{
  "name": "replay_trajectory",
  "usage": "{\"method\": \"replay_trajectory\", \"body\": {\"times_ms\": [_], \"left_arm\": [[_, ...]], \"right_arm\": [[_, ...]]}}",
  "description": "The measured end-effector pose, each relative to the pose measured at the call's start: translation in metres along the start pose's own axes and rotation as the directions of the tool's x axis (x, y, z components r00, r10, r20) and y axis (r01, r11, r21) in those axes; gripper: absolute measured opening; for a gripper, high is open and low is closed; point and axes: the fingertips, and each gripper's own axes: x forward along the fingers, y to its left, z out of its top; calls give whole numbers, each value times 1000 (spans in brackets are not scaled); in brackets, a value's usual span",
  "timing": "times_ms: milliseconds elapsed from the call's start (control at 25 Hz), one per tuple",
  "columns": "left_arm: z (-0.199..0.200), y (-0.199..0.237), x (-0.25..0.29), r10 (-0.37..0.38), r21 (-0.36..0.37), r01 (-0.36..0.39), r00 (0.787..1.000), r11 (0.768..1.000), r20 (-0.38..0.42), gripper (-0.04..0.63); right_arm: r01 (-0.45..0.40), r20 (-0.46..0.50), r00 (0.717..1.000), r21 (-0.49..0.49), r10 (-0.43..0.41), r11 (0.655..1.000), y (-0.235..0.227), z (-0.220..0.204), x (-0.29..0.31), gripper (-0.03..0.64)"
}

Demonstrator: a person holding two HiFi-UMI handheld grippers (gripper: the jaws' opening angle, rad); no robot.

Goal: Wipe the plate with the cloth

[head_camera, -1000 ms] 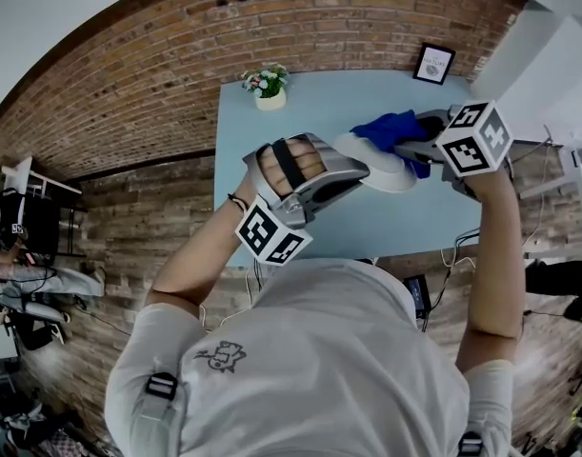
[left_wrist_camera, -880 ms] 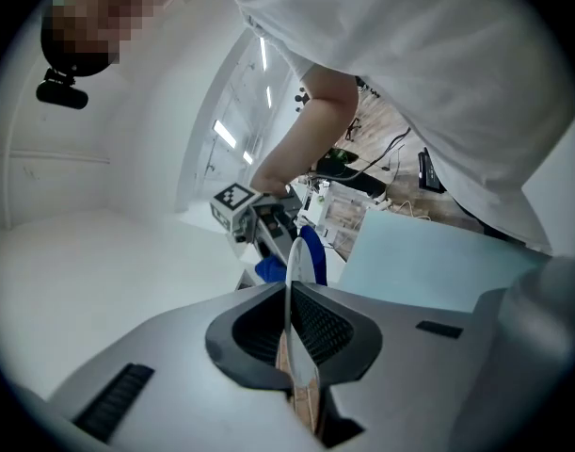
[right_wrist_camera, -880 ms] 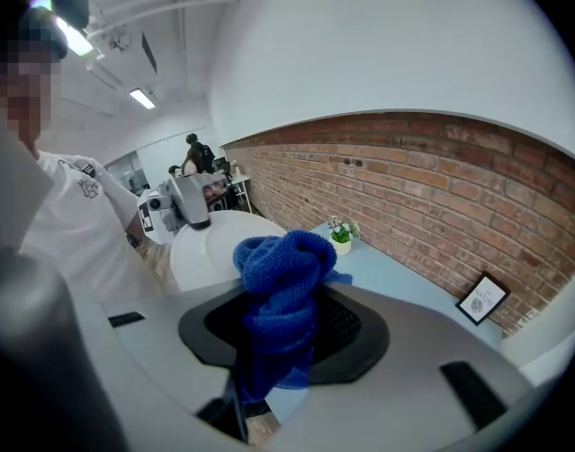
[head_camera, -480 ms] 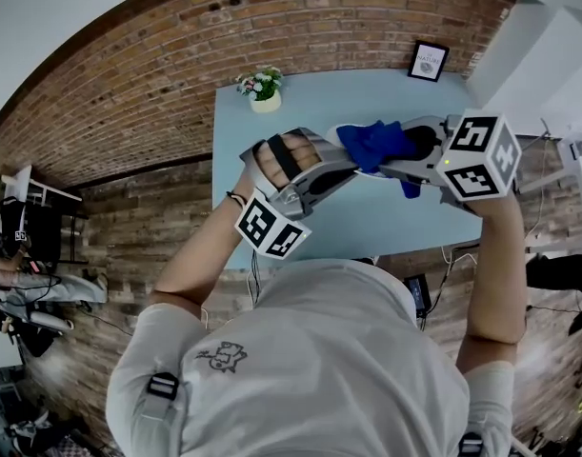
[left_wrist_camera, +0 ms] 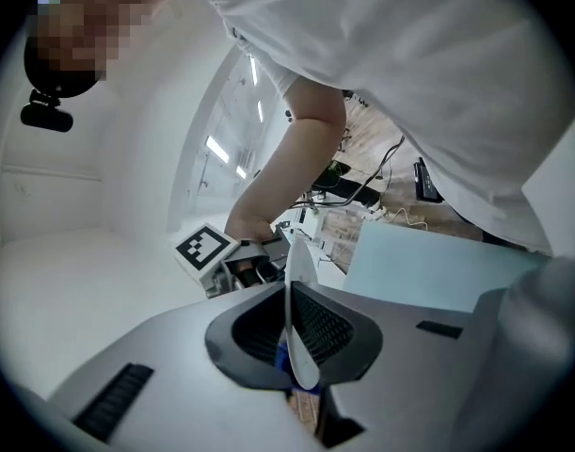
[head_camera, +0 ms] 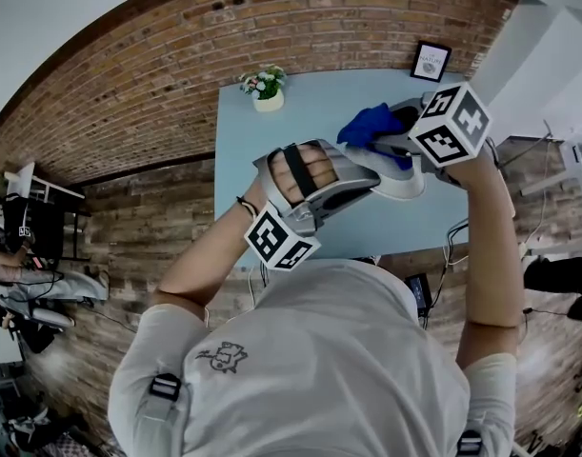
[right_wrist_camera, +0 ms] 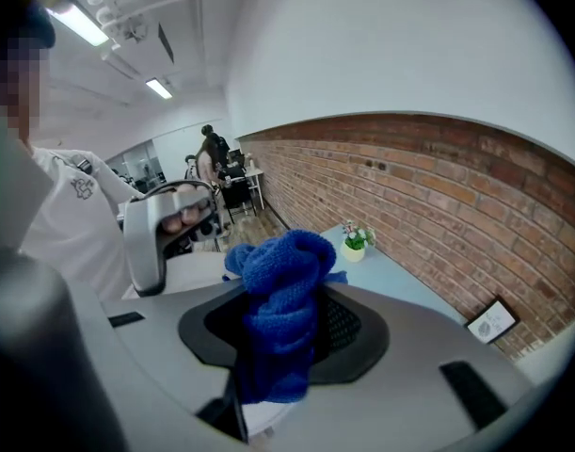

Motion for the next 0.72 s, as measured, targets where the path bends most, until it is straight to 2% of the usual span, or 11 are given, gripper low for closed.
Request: {"method": "replay_trajectory", "body": {"times_ms": [120,320,520,720], "left_arm": [[-11,1,-1,5,-16,-6,999,1000,-32,21],[-33,-2,-3,5,-37,-8,997,999,-78,21],[-52,-2,1,6,-70,-13,994,997,-112,20],[-37,-7,14,-15,-68,10,998,998,-68,20]], "right_arm": [[21,-12,1000,56,-21,998,-19,-23,-5,137],[39,34,998,122,-44,992,-24,-46,-25,137],[10,75,997,76,-16,997,6,-38,-43,137],[-60,113,992,17,58,998,34,-19,-42,137]]}}
